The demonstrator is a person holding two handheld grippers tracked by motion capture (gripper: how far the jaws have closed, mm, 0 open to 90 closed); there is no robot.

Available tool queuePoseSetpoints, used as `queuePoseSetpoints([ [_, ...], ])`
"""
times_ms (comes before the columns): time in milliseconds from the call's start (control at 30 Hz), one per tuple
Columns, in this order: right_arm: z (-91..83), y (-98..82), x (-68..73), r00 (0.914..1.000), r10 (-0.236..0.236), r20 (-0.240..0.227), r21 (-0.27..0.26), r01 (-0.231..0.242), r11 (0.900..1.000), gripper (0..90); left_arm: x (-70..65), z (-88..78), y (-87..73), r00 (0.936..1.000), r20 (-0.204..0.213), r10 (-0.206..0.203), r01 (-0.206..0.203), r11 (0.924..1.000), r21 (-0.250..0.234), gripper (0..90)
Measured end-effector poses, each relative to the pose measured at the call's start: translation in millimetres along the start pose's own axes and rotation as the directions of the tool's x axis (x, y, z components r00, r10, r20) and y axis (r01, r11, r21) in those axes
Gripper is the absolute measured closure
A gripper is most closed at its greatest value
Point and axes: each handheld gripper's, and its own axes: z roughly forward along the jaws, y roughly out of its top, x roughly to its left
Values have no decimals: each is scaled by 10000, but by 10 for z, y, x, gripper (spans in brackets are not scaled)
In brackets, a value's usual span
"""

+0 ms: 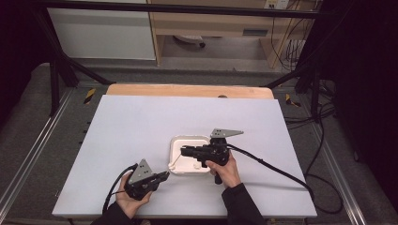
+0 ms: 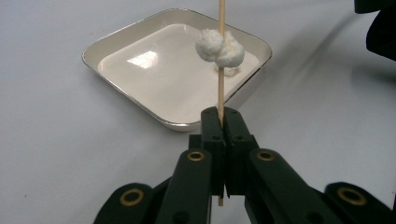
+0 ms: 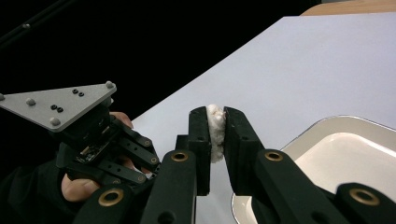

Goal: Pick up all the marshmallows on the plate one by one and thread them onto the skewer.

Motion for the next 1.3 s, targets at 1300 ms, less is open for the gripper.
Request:
queuePoseSetpoints([
  [1300, 24, -90, 52, 10000, 20, -54, -194, -21, 9998, 821, -25, 13, -2, 10000, 25, -17, 17, 9999, -120, 892],
])
